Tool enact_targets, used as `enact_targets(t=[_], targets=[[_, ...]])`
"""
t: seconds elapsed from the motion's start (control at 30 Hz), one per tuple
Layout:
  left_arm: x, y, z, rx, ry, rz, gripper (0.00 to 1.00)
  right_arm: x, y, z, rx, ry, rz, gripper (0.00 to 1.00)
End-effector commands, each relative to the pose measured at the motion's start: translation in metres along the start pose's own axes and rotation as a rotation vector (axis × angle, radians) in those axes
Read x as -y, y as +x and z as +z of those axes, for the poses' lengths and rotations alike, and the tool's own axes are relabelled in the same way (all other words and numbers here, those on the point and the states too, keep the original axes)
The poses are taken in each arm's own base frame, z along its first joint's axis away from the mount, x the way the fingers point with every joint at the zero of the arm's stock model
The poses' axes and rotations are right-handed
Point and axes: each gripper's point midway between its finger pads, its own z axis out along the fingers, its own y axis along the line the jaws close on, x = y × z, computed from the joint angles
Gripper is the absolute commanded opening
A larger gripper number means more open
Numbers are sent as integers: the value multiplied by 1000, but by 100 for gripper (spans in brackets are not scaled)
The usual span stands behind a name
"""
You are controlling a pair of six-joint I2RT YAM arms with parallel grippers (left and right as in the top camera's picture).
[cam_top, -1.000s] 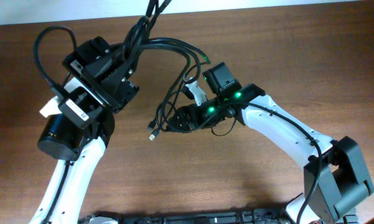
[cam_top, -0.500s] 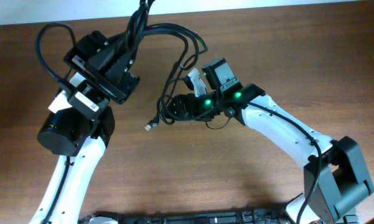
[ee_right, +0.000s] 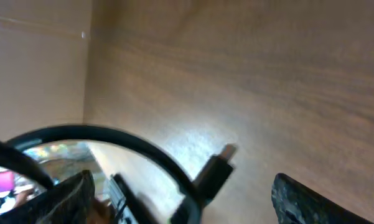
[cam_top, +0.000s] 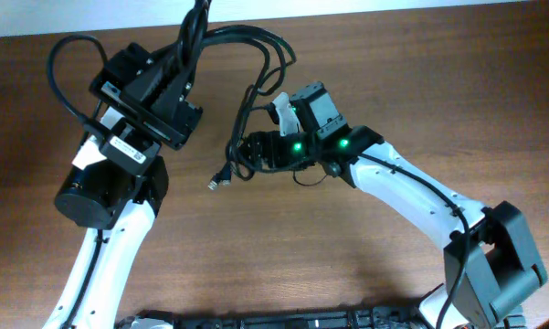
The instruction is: Untangle cables
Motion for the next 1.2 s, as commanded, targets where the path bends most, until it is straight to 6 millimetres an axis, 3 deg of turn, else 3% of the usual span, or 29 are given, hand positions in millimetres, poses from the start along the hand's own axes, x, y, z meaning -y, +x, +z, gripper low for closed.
enact_targets(t=[0.0, 0.2, 0.37, 0.6, 0.73, 0.83, 0.9, 0.93, 1.17], targets=[[-8, -21, 6, 46, -28, 45, 0, 1, -7, 5, 52, 40, -32, 90], [-8, -21, 6, 46, -28, 46, 0, 0, -12, 9, 70, 34, -47, 90], [-8, -21, 6, 46, -28, 46, 0, 3, 0, 24, 10, 14, -32, 85], [-8, -21, 6, 46, -28, 46, 0, -27, 4, 36, 20, -74, -118, 82], [-8, -21, 6, 46, -28, 45, 0, -42, 7, 41, 28, -109, -158, 67], [-8, -21, 6, 46, -28, 45, 0, -46, 12, 43, 14, -118, -162, 48], [-8, -21, 6, 46, -28, 45, 0, -50, 16, 43, -6, -137, -155, 25], [-8, -21, 6, 45, -28, 44, 0, -52, 19, 43, -20, -152, -156, 6], [-9, -17, 6, 29, -31, 40, 0, -58, 26, 41, -58, -191, -158, 4]])
